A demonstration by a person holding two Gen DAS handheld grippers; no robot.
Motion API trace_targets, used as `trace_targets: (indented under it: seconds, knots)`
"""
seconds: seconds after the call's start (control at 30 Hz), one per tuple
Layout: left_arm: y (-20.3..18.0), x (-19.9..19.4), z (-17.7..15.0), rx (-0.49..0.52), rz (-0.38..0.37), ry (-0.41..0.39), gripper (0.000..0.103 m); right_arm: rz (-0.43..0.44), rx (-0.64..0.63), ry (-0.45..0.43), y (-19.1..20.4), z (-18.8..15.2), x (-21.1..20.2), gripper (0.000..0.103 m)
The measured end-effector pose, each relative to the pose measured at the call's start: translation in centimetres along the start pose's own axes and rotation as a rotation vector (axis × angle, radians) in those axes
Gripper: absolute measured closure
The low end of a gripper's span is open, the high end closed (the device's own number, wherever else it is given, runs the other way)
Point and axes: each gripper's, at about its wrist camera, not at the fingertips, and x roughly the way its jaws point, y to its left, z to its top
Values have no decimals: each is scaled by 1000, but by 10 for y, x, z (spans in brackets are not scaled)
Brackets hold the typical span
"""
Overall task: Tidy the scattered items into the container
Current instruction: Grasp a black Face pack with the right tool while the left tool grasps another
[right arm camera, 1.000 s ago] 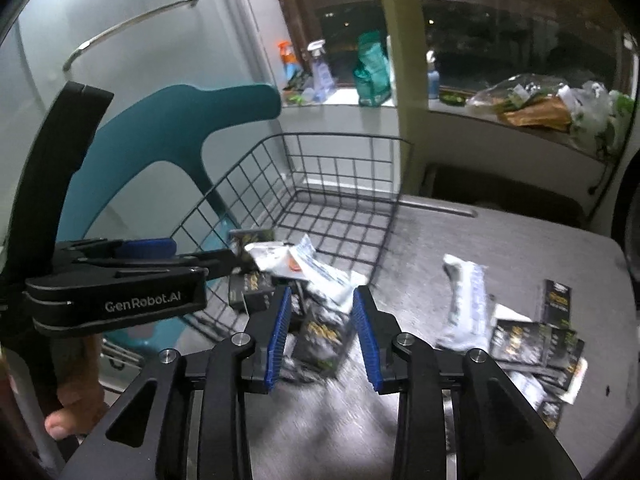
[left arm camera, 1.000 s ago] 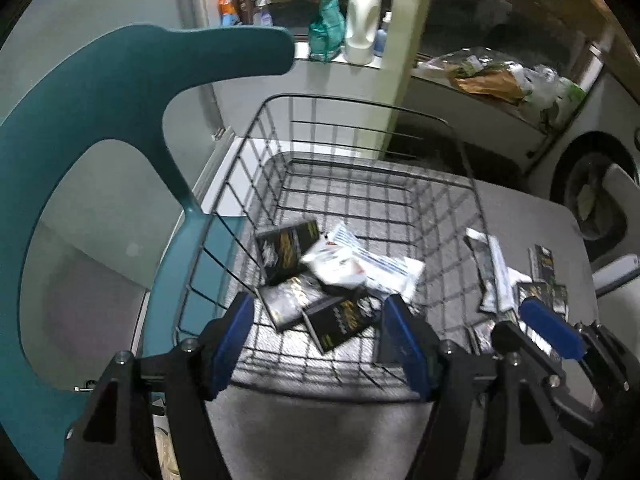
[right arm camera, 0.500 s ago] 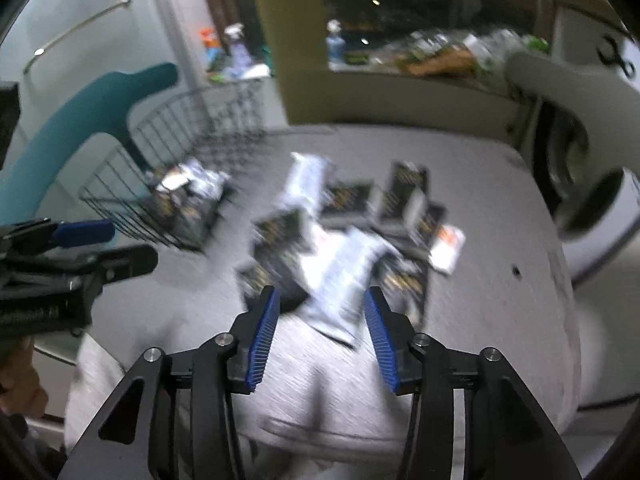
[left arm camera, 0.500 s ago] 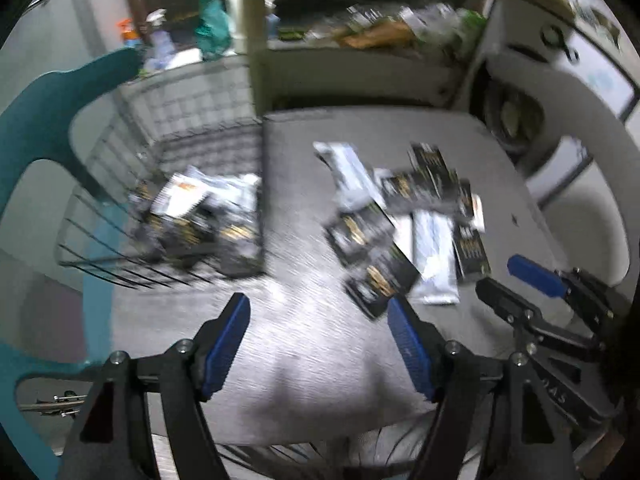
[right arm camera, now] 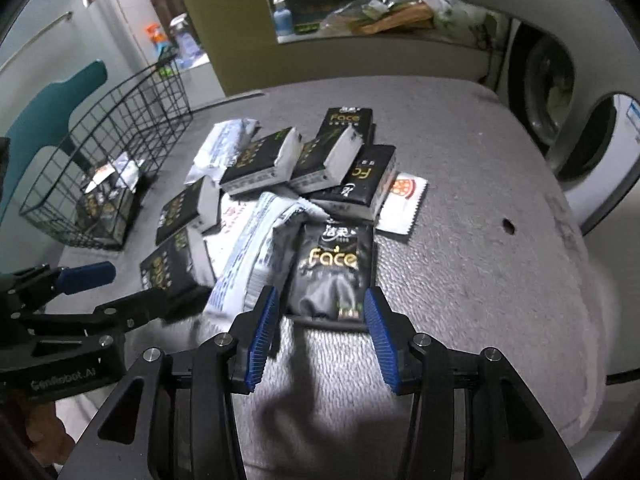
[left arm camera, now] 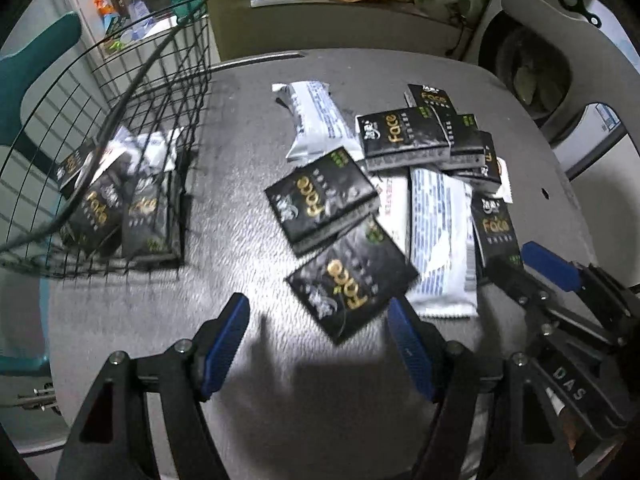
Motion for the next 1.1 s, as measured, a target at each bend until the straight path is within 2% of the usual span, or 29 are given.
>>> trace_targets:
  seconds: [0.17, 0.33, 0.63, 0.77, 0.83, 0.9, 0.97, 1.03, 1.1]
  knots:
    - [-4, 11, 9, 28, 5, 0, 26, -26, -8, 2, 7, 12, 14, 48]
    - [-7, 19, 19, 42, 0, -21, 18, -21, 18, 25, 1, 15, 29, 48]
    - [-9, 26, 28, 58, -48, -23, 14, -33, 27, 32, -4, 14, 28, 48]
    - [-14, 27, 20, 90, -45, -8, 14, -45, 7, 36, -3, 9, 25, 49]
    - [-19, 30, 14, 119, -13, -1, 14, -52, 2, 37, -3, 6, 23, 54]
    - [-21, 32, 10, 140, 6, 2, 14, -48, 2, 41, -3, 4, 21, 55]
    - [-21, 35, 9, 140, 7, 9, 18, -54, -6, 41, -2, 3, 20, 55]
    - [-19, 36, 10, 127, -16, 19, 33, -50, -2, 43, -4, 2, 17, 55]
    - [-19, 36, 10, 121, -31, 30, 37, -44, -1, 44, -4, 2, 16, 55]
